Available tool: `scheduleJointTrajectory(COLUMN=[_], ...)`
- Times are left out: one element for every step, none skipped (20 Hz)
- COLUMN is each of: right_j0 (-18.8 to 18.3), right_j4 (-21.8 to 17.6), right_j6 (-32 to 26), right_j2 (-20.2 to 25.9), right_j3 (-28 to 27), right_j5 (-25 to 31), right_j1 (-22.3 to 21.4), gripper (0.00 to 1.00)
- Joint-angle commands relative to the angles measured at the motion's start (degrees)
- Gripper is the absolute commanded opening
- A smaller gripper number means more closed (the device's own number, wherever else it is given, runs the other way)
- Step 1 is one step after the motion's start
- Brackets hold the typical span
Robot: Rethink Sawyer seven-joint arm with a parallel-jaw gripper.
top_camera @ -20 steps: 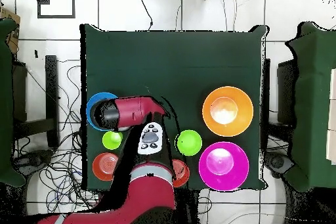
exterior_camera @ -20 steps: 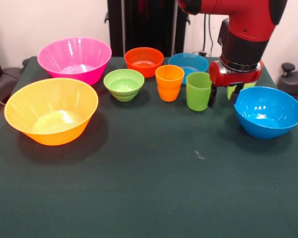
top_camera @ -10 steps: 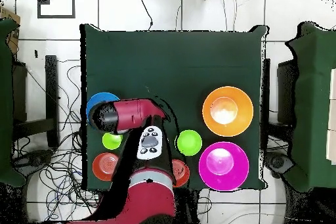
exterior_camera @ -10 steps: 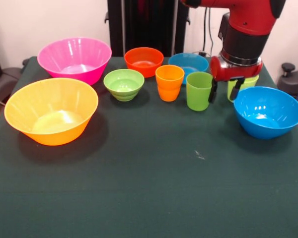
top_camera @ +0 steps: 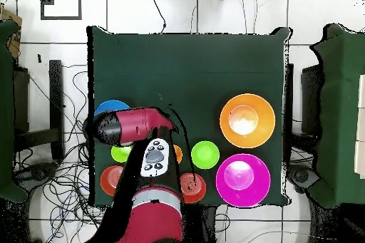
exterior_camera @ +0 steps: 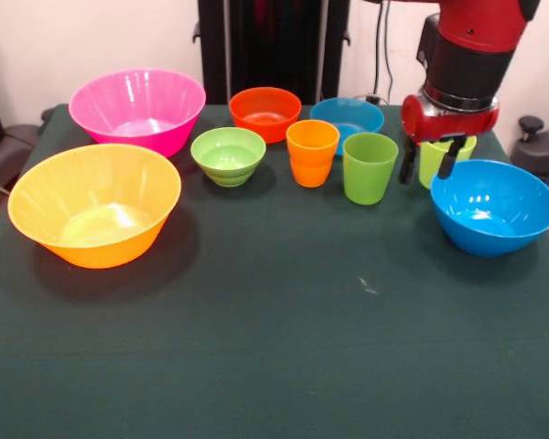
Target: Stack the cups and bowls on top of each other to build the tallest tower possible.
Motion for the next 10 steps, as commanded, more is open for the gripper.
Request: scheduleJointTrajectory(right_j0=[1.50, 1.69, 1.88, 2.31, 2.49, 2.81, 3.14, 3.18, 3.23, 3.44], right_j4=[1.61, 1.73, 1.85, 1.94, 2.05, 2.00, 1.95, 1.82, 1.80, 1.72], right_j6=[10.02, 10.41, 10.80, 11.32, 11.48, 11.76, 12.04, 12.07, 12.08, 12.29], right_j2=[5.24, 5.19, 5.14, 4.83, 4.73, 4.36, 4.00, 3.90, 3.80, 3.57], right_j3=[0.25, 0.03, -0.18, -0.30, -0.47, -0.47, -0.47, -0.37, -0.42, -0.26], right_j5=[-4.06, -4.80, -5.54, -6.00, -6.16, -6.76, -7.36, -8.09, -8.38, -9.00], right_j1=[4.04, 4.63, 5.23, 5.53, 5.77, 6.06, 6.35, 6.69, 6.92, 7.16], gripper=[1.00, 1.00, 1.00, 1.00, 1.00, 1.00, 1.00, 1.00, 1.00, 1.00])
